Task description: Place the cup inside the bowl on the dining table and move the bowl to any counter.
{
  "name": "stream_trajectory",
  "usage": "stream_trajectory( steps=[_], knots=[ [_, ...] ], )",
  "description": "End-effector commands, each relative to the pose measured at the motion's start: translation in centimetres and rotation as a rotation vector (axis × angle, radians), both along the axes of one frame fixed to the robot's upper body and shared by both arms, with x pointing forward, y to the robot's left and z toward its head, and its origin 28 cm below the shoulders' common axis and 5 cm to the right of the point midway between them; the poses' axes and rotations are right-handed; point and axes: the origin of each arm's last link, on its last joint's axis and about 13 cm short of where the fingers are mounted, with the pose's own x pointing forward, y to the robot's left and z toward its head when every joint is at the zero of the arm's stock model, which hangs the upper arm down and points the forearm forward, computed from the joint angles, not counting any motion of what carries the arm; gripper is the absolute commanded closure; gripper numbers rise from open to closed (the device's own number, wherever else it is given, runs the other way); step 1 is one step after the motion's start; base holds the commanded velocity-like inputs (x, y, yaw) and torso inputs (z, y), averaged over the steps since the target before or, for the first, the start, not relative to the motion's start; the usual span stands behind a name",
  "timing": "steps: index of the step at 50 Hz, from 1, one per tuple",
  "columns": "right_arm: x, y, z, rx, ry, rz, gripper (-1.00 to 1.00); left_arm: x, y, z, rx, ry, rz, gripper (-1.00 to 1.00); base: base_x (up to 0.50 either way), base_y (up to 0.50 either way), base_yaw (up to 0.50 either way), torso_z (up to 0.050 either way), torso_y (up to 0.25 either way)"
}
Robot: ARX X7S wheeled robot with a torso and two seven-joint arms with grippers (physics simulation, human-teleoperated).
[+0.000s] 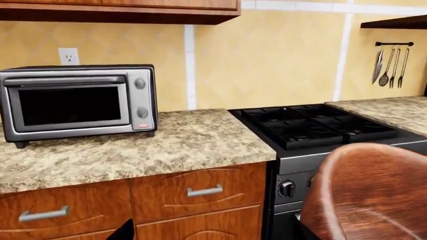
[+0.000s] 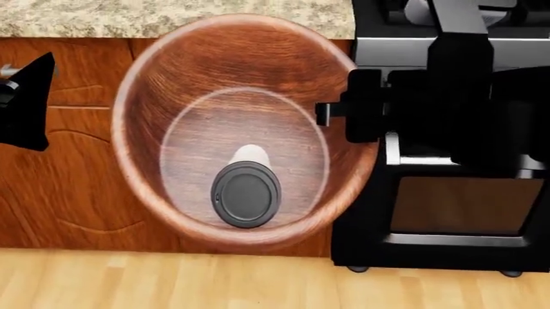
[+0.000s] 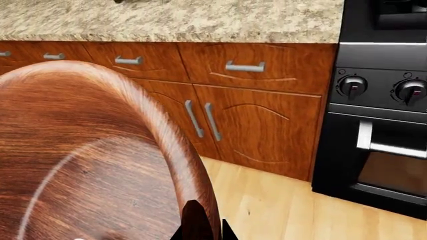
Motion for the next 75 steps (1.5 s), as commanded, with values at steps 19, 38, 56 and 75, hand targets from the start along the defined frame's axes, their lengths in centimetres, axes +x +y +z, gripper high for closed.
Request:
stream_trajectory(
  steps=[19, 38, 56, 75],
  knots=[
    [-0.18, -0.15, 0.80, 0.017, -0.023, 0.002, 1.00, 0.04, 0.01, 0.30, -0.008, 0.005, -0.004, -1.00, 0.50, 0.03, 0.00, 0.000, 0.002],
    [-0.26, -0.46, 0.35, 0.030, -0.013, -0.006, 1.00, 0.17, -0.38, 0.25, 0.010, 0.007, -0.011, -1.00, 0.50, 0.03, 0.00, 0.001, 0.002],
    [-0.14, -0.38, 0.48, 0.028, -0.013, -0.014, 1.00, -0.09, -0.03, 0.08, 0.006, 0.005, 0.001, -1.00, 0.50, 0.03, 0.00, 0.000, 0.002],
    [0.02, -0.18, 0.78, 0.039, -0.015, -0.014, 1.00, -0.41, 0.10, 0.23, 0.004, -0.002, 0.014, -1.00, 0.13, 0.00, 0.00, 0.000, 0.001]
  ],
)
